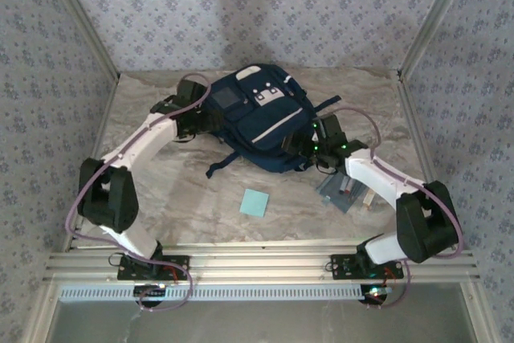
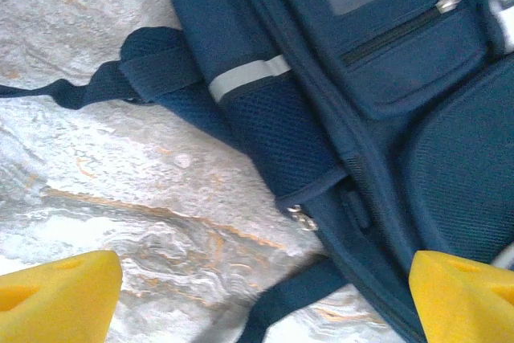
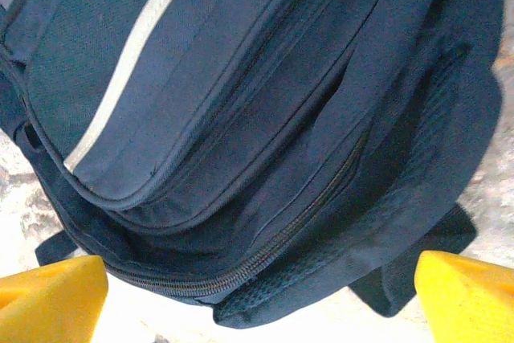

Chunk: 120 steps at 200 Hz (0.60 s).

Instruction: Pack books, pencil case, and school supplies into a backpack

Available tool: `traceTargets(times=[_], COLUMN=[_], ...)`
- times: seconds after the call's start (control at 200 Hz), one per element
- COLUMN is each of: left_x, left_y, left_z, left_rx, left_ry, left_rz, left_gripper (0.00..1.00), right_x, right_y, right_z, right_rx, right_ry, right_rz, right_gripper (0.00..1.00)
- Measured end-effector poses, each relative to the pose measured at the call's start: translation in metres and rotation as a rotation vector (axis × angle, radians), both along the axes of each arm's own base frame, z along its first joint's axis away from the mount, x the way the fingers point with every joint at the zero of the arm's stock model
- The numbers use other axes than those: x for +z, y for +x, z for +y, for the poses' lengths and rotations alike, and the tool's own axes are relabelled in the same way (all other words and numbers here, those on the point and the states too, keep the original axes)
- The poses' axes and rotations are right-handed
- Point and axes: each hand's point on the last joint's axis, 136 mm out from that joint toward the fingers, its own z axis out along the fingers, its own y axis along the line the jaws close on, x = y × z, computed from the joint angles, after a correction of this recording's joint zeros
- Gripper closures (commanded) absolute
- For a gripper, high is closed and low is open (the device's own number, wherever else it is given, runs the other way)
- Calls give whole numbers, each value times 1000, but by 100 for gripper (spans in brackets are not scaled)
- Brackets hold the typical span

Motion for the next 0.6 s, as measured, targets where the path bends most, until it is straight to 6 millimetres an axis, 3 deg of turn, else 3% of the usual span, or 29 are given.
traceTargets(times=[0.1,0.305,0.47,0.6], left_x=[3,-9,-28,-31], left_y=[1,6,17,17], left_z=[-10,-37,-60,-88], left_rx=[2,4,0,-9], left_ry=[-52,-121,-146,-187], left_rz=[-10,1,36,37], left_gripper=[8,11,12,11], right_x=[13,43,25,4], right_y=[9,45,73,100], right_z=[-12,-24,-23,-28], right_rx=[-2,35,105,130], right_ry=[-15,-77,-155,-220], right_rz=[-40,-123,-111,-85], right_gripper=[0,16,33,37])
